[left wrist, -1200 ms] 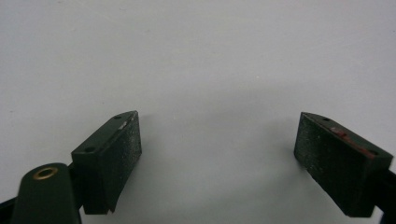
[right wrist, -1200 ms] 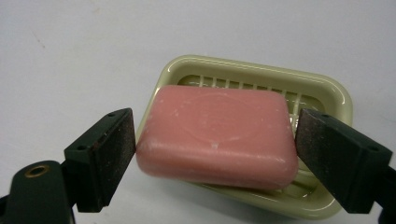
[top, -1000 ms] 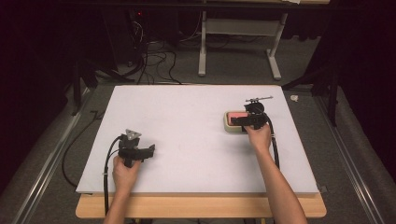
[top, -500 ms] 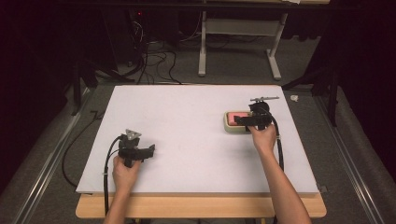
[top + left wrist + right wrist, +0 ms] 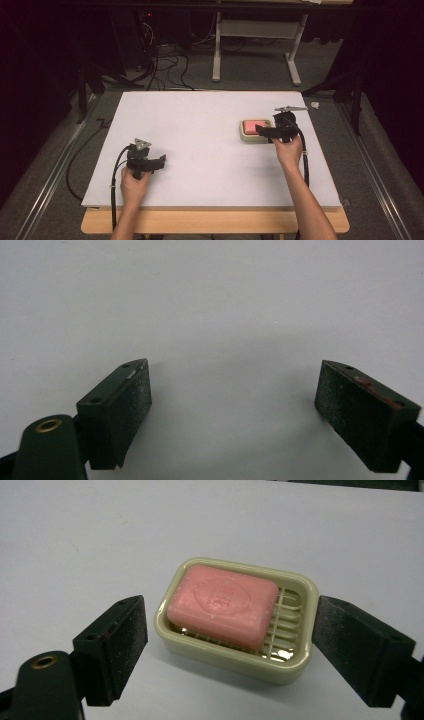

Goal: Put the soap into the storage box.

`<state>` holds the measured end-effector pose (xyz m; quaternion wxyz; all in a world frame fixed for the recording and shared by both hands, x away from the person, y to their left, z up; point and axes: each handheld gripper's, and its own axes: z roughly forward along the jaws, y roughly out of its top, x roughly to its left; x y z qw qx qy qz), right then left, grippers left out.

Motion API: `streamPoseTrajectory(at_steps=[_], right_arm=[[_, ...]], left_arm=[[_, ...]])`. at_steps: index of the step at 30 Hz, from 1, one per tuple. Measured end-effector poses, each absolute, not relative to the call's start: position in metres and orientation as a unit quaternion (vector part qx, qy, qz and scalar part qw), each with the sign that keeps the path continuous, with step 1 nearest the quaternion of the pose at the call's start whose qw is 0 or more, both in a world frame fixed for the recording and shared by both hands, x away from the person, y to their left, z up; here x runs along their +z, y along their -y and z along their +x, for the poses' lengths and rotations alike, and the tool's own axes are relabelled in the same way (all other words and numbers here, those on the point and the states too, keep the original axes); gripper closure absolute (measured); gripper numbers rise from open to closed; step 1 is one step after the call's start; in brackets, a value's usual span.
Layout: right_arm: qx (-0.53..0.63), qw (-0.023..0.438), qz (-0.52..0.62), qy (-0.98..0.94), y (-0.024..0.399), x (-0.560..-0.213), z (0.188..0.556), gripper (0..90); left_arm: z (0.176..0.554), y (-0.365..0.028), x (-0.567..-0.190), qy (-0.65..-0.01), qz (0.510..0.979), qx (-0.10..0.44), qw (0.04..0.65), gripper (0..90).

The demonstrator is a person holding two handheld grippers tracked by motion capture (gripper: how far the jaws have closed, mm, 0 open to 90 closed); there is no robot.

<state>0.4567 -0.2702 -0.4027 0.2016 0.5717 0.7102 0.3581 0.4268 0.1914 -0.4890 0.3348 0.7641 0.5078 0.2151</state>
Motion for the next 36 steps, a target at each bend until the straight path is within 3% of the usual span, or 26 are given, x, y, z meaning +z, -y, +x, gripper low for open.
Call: streamPoseTrajectory(at_steps=[36], right_arm=[[0.402,0.225,0.569,-0.681,0.311,-0.396,0.405,15.9]], left_arm=[[0.427,-0.191,-0.489,-0.507,0.764,0.216,0.335,15.3]])
